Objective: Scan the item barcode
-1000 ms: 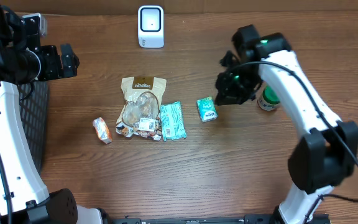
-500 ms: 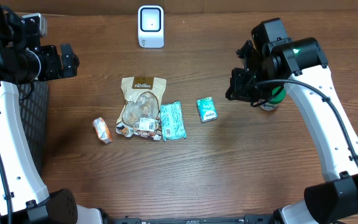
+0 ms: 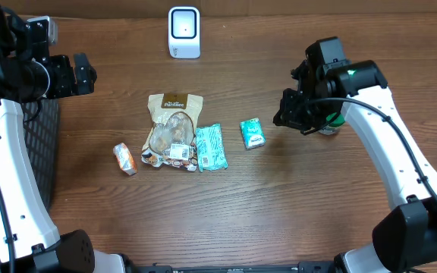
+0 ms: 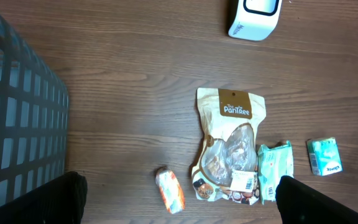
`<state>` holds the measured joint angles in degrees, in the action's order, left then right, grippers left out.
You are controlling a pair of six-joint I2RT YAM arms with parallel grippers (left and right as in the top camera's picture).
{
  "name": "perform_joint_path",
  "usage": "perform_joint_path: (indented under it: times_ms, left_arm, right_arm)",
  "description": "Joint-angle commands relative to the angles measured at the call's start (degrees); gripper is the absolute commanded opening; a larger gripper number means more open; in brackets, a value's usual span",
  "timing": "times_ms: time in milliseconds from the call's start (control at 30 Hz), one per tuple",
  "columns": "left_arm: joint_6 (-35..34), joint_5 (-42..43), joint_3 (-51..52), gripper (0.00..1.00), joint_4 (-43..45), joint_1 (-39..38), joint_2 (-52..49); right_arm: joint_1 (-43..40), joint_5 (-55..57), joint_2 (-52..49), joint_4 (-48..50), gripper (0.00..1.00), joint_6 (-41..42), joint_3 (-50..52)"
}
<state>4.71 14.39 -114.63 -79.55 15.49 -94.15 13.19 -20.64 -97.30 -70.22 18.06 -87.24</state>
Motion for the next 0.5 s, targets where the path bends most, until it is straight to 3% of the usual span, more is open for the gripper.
perform_joint_path:
  times_ms: [0,467]
  left_arm:
    - [1.1,0.4,-0.7,0.99,0.1,-0.1,-0.2]
    - [1.1,0.4,-0.7,0.99,0.1,-0.1,-0.2]
  right_arm:
    - [-0.1,-0.9,0.1,1.7,0.13,1.1,1.4]
    - [-0.2,1.6,-2.9,7.0,0.13,4.9,4.0]
